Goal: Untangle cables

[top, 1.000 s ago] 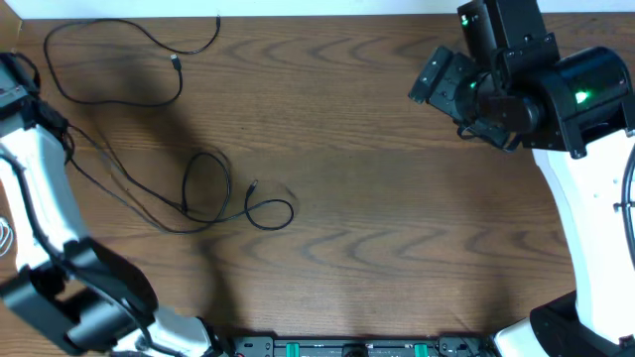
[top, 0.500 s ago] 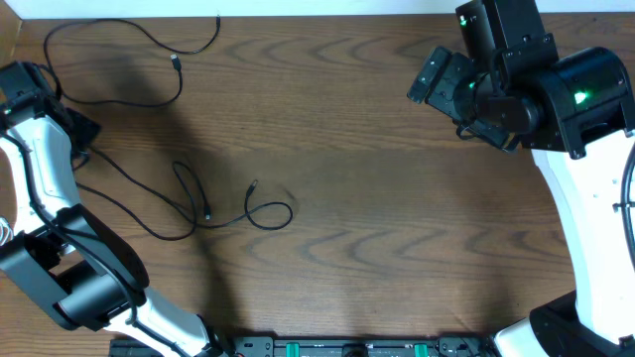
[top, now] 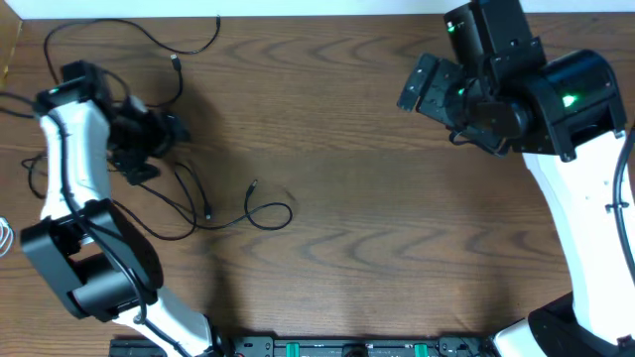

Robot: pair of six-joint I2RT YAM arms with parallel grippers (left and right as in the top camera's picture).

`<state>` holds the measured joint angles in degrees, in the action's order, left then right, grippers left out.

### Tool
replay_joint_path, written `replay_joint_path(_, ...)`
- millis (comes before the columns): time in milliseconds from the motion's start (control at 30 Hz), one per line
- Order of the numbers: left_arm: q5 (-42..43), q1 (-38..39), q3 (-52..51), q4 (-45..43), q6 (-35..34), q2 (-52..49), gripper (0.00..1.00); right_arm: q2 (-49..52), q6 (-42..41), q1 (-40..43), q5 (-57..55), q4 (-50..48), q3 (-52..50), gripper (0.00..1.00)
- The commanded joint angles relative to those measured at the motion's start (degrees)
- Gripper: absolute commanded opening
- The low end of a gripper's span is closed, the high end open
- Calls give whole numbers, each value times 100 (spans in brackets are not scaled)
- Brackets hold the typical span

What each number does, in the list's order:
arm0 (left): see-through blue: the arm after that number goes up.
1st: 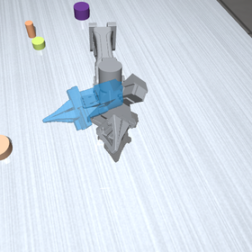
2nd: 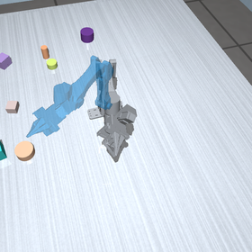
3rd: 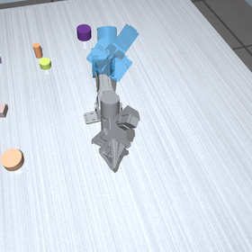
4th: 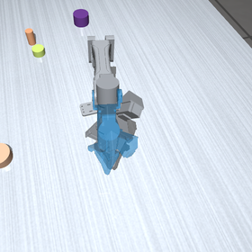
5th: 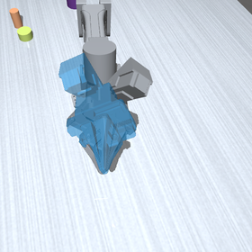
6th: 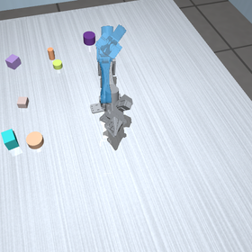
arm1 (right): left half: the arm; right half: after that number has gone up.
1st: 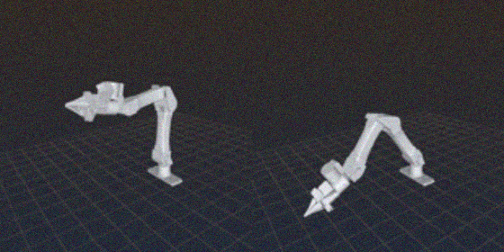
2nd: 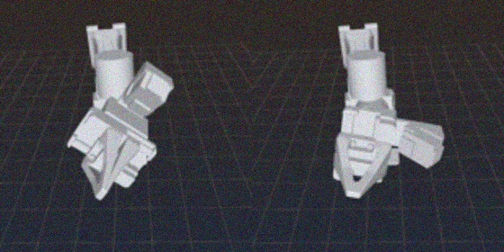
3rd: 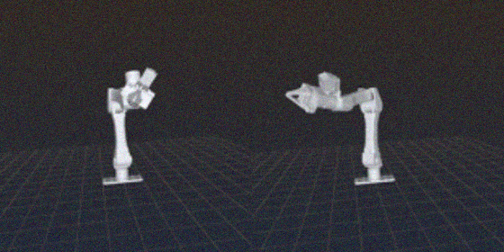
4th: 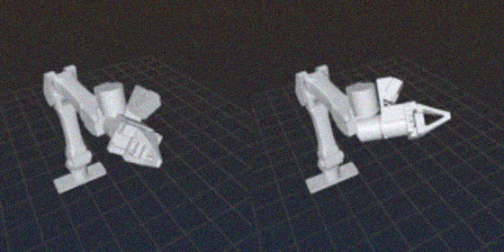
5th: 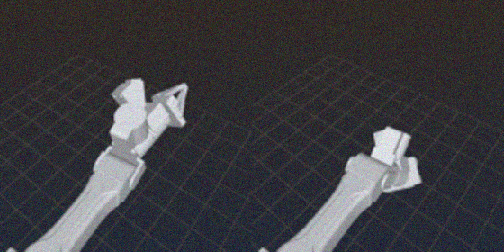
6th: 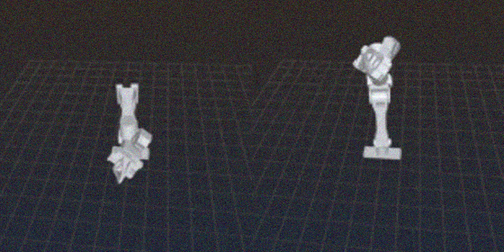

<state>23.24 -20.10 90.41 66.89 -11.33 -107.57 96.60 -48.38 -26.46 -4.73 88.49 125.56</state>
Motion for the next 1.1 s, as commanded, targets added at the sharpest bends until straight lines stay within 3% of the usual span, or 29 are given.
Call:
replay_joint_path(0,-271,201,-33,267,-153,116,96,17,179,-83,-46,-28,-164,96)
replay_joint_path(200,-1154,461,-308,348,-505,105,95,17,179,-140,-46,-42,-295,96)
replay_joint_path(267,-1200,476,-420,221,-505,103,89,17,179,-140,-46,-55,-295,96)
replay_joint_path(333,-1200,476,-535,9,-496,90,79,17,177,-140,-42,-87,-295,96)
replay_joint_path(433,-1224,474,-684,-417,-455,50,41,17,177,-140,46,-107,-295,96)
replay_joint_path(533,-1554,435,-719,-857,-442,37,10,17,177,-140,79,-109,-295,97)
replay_joint_path(733,-1989,-31,-389,-1193,-658,50,7,17,179,-140,79,-114,-295,97)
replay_joint_path(867,-1836,-249,26,-1187,-656,52,8,17,177,-140,79,-179,-295,98)
replay_joint_path(900,-1668,-267,96,-1154,-654,52,24,17,177,-140,79,-197,-295,98)
replay_joint_path(933,-1513,-273,140,-1115,-654,52,59,17,177,-140,81,-208,-295,98)
replay_joint_path(967,-1401,-271,155,-1064,-654,52,84,15,177,-140,81,-214,-295,98)
replay_joint_path(1000,-1331,-271,155,-1025,-651,52,96,17,179,-140,81,-214,-295,98)
replay_joint_path(1067,-1272,-240,155,-949,-651,52,97,17,195,-140,81,-208,-295,98)
